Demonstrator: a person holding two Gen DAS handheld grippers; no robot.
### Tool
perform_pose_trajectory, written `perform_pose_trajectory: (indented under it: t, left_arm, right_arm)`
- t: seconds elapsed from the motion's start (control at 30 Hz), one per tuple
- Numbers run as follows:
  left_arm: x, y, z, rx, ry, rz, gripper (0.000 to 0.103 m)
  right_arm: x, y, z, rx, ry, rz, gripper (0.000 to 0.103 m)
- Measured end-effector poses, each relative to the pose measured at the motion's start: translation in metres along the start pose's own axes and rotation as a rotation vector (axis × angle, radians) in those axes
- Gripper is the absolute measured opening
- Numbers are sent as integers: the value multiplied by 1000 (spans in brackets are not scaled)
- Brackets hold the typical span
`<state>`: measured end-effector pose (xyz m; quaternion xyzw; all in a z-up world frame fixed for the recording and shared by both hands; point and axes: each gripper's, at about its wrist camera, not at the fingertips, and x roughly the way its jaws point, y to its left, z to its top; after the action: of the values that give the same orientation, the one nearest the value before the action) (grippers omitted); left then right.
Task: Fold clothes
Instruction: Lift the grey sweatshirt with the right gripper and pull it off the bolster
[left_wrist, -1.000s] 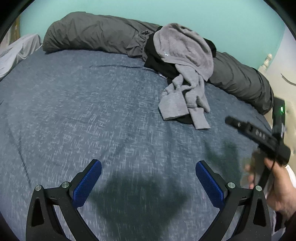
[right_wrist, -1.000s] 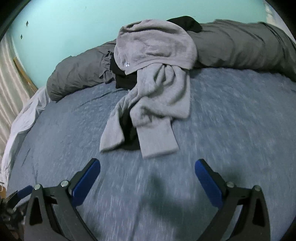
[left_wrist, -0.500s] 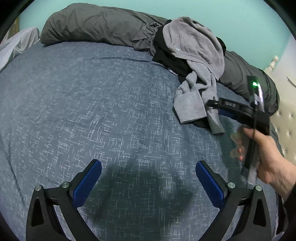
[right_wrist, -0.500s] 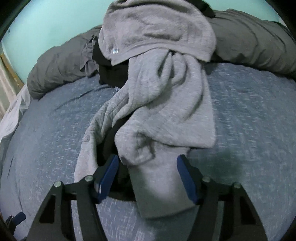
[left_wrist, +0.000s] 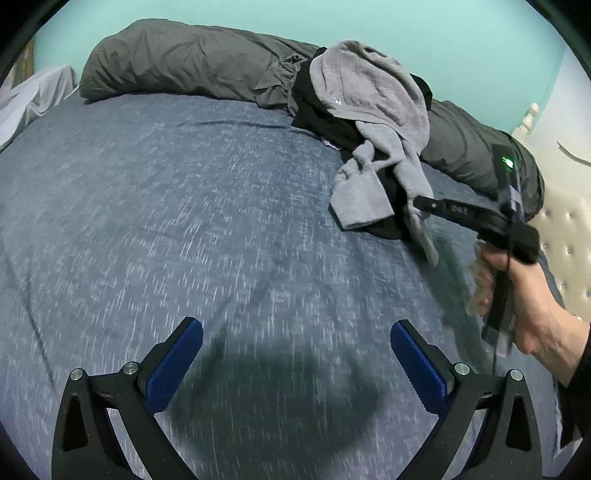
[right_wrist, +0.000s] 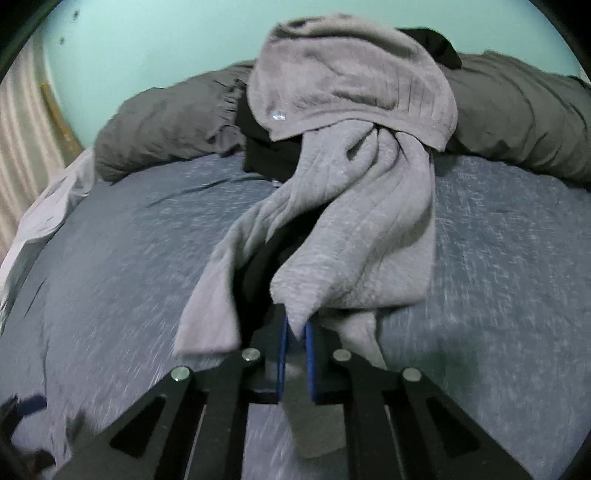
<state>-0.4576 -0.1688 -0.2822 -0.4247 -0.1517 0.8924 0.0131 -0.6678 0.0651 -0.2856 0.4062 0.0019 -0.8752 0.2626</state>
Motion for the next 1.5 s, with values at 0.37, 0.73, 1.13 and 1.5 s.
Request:
perform_pose_trajectory:
  t: [0.37,0.73,1.13,1.5]
  left_arm:
    - [-75,-5,-70,-14,-64,20,103]
    - [-163,-13,-140,-27,-120,13,103]
    - [-201,-17,-218,-41,-90,36,103]
    - [-157,-5,-235,-31,-42,21,103]
  right_arm:
    - [-107,41,-77,-54,-55,150,7]
    - [-227,67,-175,-3,-58,183,7]
    - [-302,52,-265,112,-7,126,7]
    - [-308,5,-319,235,62,-5,20]
